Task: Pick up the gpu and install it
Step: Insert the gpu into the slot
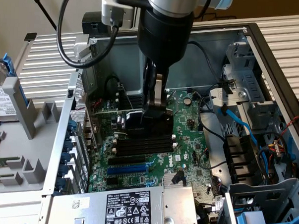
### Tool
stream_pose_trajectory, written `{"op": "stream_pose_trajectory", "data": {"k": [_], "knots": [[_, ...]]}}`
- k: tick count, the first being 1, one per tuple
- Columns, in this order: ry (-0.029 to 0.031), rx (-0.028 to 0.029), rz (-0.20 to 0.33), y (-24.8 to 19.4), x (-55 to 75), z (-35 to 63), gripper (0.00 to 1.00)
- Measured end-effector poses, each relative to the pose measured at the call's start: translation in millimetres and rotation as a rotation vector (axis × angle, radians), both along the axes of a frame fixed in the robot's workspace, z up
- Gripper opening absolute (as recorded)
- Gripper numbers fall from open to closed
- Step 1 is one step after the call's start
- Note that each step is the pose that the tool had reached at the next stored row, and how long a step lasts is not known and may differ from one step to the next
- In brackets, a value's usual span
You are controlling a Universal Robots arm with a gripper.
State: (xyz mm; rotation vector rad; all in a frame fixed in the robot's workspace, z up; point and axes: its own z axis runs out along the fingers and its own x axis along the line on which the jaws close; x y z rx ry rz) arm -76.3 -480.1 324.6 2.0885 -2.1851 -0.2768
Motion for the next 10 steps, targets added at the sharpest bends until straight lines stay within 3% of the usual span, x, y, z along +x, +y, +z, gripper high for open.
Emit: {"op": "stream_pose_trajectory", "data": {"k": [10], "knots": [[0.0014,-0.0001,0.000,-1.6,-2.0,-18.0,0.26]]}}
